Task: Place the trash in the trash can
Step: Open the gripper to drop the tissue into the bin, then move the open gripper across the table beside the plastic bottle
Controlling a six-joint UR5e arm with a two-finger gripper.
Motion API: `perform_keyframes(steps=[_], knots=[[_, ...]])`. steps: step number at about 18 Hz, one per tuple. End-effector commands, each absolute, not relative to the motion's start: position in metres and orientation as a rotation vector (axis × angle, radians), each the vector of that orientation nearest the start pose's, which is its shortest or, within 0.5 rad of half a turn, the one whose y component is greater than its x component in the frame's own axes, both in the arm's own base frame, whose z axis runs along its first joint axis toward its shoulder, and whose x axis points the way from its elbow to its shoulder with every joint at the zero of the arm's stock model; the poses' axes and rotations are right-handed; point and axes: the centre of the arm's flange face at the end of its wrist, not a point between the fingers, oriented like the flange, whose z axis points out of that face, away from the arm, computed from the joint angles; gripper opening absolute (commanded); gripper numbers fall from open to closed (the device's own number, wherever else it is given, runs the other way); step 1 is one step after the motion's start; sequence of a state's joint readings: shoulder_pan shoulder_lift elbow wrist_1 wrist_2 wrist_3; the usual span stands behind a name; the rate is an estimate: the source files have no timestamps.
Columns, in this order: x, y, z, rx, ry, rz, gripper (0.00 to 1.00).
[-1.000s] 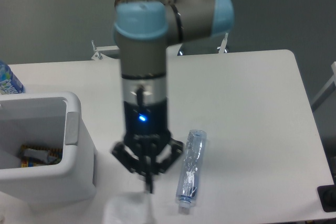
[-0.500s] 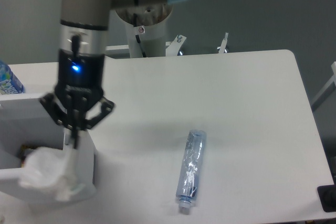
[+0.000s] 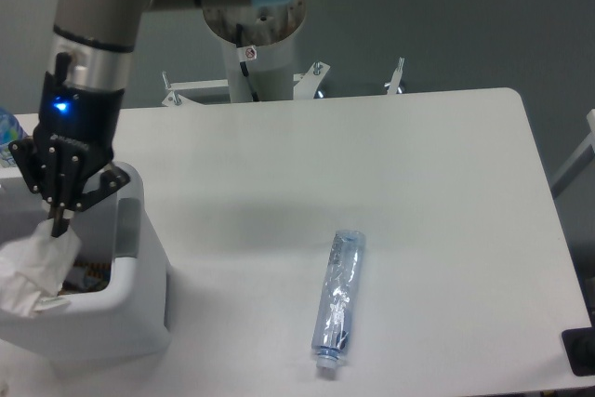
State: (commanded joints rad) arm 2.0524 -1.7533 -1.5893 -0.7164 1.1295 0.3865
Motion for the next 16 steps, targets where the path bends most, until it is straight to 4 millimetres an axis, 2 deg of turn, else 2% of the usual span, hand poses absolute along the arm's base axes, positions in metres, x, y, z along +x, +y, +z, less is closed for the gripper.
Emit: perform_keyframes(steps=[1, 2, 3, 6, 8, 10, 13, 16], knots=[[-0.126, 0.609, 0.499, -2.35, 0.074, -0.163, 0.91], [-0.136, 0.608, 0.507, -2.337, 0.049, -0.154, 1.0], [-0.147, 0.604, 0.513, -2.328, 0.016, -0.149, 1.0], [-0.157, 0.601, 0.52, -2.314, -0.034, -0.155, 1.0], [-0.174, 0.587, 0.53, -2.302, -0.078, -0.132, 1.0], [-0.18, 0.57, 0.544, -2.286, -0.111, -0.113, 1.0], [-0.225, 0.543, 0.559, -2.26, -0.232, -0.037, 1.0], [-0.281, 0.517, 0.581, -2.202, -0.425, 0.019, 1.0]])
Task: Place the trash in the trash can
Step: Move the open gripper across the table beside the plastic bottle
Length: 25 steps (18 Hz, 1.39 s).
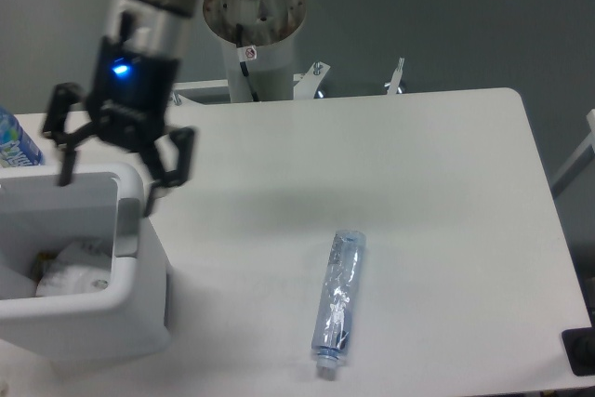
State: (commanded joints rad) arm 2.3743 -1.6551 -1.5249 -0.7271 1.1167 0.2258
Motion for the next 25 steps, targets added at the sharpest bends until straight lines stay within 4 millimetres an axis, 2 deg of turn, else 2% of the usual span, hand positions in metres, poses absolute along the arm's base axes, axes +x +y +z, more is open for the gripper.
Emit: perform_keyframes(steps=[3, 6, 8, 10, 11, 15, 18, 22, 25], knots=[[-0.325, 0.494, 0.579, -2.185, -0.534, 0.059, 1.0], [-0.384, 0.473, 0.555, -2.2, -0.644, 0.111, 1.0], [-0.427, 0.475, 0.544, -2.205, -0.667, 0.134, 1.0], [-0.457, 0.476, 0.542, -2.213, -0.655, 0.188, 1.0], [-0.469, 0.476, 0.533, -2.236, -0.664, 0.223, 1.0], [-0.49, 0.478, 0.493, -2.378, -0.598, 0.373, 1.0], [-0.498, 0.483, 0.471, -2.403, -0.61, 0.346, 1.0], [-0.512, 0.491, 0.432, -2.441, -0.666, 0.3, 1.0], [-0.522, 0.498, 0.405, -2.435, -0.758, 0.238, 1.0]])
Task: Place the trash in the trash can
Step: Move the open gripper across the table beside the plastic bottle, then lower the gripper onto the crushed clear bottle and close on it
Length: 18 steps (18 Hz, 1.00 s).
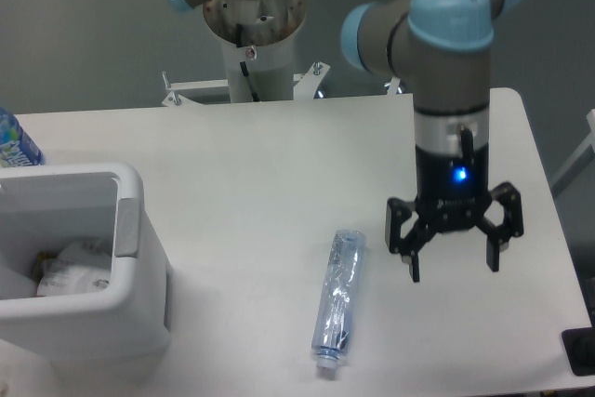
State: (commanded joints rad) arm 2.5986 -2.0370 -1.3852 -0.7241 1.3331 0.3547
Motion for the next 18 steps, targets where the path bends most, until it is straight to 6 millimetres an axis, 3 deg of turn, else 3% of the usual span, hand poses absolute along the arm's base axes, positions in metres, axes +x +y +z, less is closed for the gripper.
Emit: perform_keyframes(steps=[1, 7, 11, 14, 18], knots=[[-0.527, 0.499, 0.397, -2.414, -0.834, 0.208, 1.0], [-0.54, 0.507, 0.347, -2.473, -0.854, 0.179, 1.0], [-0.53, 0.542, 0.323, -2.545, -0.709, 0.18, 1.0], [-0.518, 0.557, 0.296, -2.633, -0.585, 0.204, 1.0], [-0.503, 0.575, 0.279, -2.661, -0.543, 0.191, 1.0]])
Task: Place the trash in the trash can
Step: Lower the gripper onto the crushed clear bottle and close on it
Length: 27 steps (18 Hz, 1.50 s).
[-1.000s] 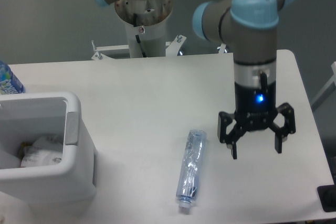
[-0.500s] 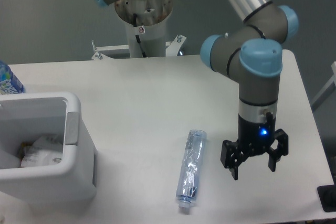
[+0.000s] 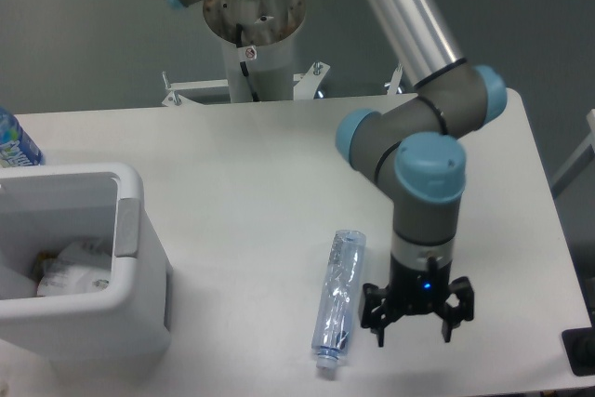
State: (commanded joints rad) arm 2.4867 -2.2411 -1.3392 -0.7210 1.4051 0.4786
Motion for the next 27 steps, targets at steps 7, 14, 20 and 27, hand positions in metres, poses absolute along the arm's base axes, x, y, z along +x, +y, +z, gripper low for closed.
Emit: perform_keyframes(steps=[7, 14, 20, 27], knots=[[-0.465, 0.611, 0.244, -2.711, -0.467, 0.133, 1.0], [-0.441, 0.623, 0.207, -2.771, -0.437, 0.094, 1.0], [-0.424, 0.629, 0.185, -2.832, -0.419, 0.124, 1.0], [-0.426, 0.631, 0.19, -2.823, -0.42, 0.135, 0.62]])
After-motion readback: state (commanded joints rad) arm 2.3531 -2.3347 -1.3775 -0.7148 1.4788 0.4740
